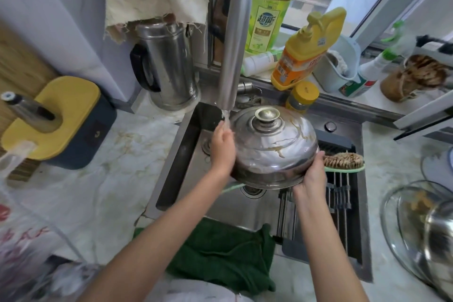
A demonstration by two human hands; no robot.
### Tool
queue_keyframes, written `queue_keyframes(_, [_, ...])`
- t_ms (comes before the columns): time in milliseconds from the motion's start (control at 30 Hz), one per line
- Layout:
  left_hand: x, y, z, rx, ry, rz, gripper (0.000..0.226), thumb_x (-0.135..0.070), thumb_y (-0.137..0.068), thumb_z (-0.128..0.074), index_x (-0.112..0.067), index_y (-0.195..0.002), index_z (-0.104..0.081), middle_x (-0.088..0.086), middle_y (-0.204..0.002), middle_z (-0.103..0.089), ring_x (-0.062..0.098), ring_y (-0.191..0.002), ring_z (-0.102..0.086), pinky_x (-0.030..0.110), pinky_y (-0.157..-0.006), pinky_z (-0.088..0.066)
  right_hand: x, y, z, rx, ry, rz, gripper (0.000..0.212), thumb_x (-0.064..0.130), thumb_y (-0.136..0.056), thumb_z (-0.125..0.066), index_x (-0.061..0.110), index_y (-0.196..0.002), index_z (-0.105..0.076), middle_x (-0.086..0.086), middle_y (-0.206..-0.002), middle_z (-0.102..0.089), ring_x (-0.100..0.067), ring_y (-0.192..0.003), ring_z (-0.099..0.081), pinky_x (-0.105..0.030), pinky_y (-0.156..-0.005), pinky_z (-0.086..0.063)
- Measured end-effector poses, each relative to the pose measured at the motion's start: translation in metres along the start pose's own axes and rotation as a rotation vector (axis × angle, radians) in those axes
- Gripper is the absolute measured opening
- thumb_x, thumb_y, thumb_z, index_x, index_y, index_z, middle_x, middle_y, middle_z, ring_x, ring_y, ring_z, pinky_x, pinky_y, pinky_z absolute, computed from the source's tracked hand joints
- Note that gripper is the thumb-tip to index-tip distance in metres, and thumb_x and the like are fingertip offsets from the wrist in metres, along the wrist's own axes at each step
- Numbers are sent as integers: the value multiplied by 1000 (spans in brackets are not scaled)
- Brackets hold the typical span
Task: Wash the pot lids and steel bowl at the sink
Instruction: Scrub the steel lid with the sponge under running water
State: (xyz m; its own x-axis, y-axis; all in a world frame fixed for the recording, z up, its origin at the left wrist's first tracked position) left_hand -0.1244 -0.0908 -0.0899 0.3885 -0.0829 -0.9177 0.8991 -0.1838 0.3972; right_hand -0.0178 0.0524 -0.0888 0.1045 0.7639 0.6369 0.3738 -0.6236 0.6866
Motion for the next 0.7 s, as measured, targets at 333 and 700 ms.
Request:
queue_keyframes(333, [-5,7,-5,-36,-105,-134,35,-12,-101,-37,-14,-125,-62,0,-137,-53,15,-131,-43,34,-114,-31,-15,9,-3,-154,-127,-66,37,44,-99,-44,17,-123,-51,-10,-132,-56,-28,-118,-57,-49,-101,-45])
queue_keyframes(700, [-15,18,45,-18,-100,-56,36,-6,-97,-50,-9,-133,-51,2,-133,-53,13,-117,-53,26,-103,-42,-24,23,-5,-234,-208,-131,22,41,-99,-48,20,-94,-56,0,-103,-62,-14,-85,-58,-38,-105,-43])
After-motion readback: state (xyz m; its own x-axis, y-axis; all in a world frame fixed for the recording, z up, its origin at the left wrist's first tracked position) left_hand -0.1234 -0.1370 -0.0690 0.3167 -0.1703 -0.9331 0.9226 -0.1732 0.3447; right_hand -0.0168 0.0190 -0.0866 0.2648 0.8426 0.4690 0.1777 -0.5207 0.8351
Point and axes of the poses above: each hand's wrist, its own y-axis away from the middle knuckle, its own z-axis out of the back of the hand, x = y × z, the point moved 1 cm from there along -y, towards the middle knuckle
